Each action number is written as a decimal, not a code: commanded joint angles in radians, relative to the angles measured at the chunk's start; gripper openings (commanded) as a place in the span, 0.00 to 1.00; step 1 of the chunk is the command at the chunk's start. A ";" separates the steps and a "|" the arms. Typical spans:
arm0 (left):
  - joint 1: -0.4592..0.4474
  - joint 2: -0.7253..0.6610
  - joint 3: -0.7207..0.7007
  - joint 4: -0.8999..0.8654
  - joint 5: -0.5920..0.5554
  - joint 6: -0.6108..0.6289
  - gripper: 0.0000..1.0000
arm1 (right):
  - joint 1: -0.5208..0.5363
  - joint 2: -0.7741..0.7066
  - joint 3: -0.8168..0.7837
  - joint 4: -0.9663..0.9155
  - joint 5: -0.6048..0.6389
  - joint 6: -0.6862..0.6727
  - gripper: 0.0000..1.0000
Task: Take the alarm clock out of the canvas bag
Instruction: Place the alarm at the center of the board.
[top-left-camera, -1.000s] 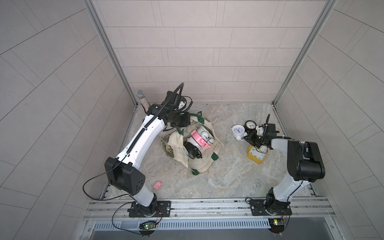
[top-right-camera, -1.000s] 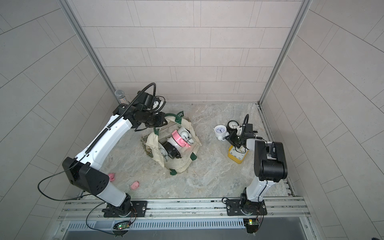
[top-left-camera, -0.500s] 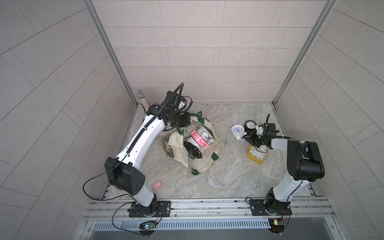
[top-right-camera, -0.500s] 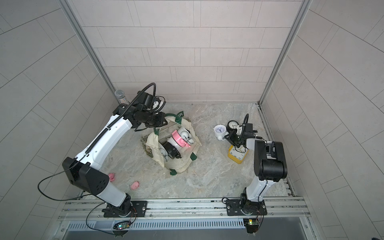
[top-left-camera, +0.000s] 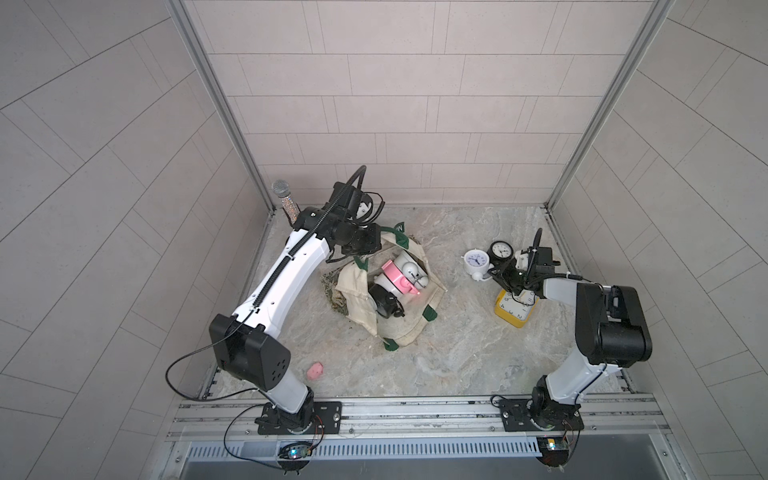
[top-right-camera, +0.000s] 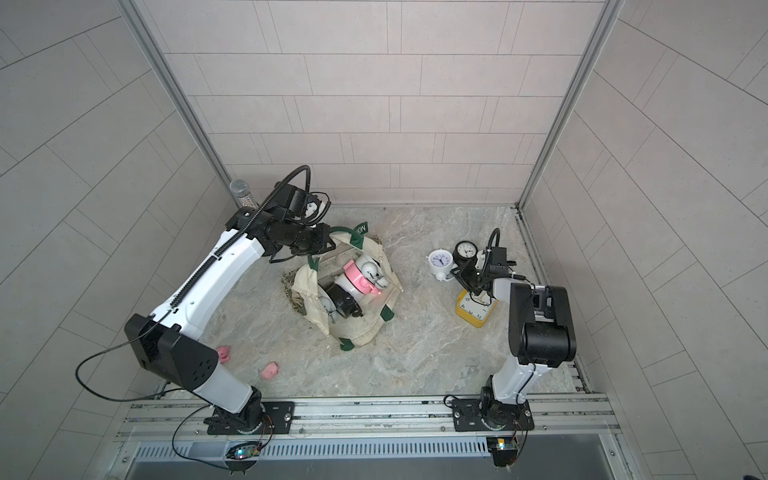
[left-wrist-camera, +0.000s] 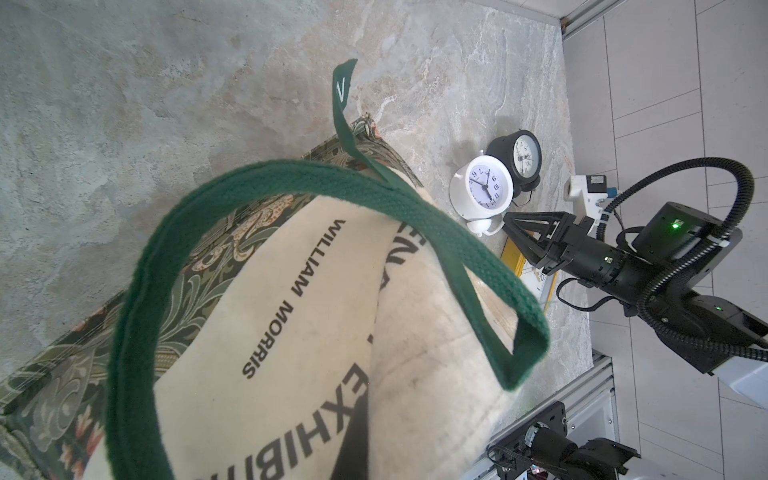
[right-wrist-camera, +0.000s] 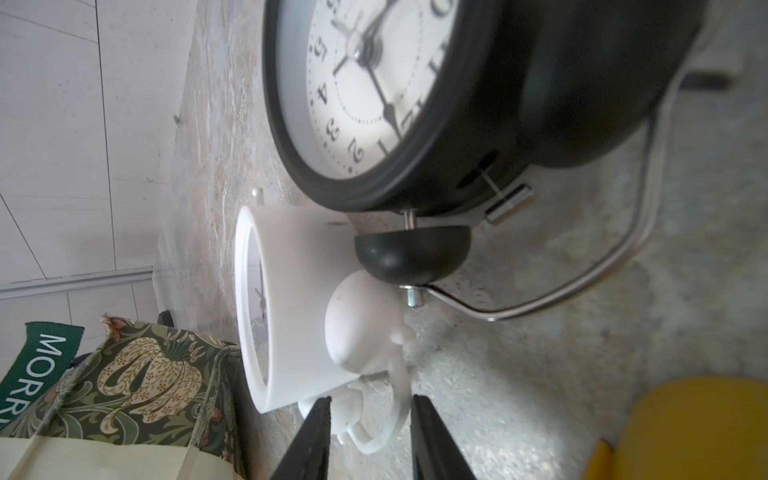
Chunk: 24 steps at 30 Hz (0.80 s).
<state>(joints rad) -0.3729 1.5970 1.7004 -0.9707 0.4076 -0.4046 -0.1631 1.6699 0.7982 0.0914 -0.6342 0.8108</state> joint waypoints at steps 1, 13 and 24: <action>0.002 -0.022 0.055 0.019 0.050 -0.021 0.00 | -0.003 -0.068 0.002 -0.039 0.042 0.029 0.37; 0.002 -0.016 0.063 0.016 0.056 -0.022 0.00 | 0.040 -0.318 0.076 -0.133 0.050 0.016 0.36; 0.002 -0.013 0.062 0.008 0.068 -0.007 0.00 | 0.191 -0.509 0.125 -0.046 -0.030 -0.030 0.27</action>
<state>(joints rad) -0.3729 1.5990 1.7107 -0.9852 0.4171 -0.4034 -0.0029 1.2156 0.9066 -0.0017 -0.6357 0.8047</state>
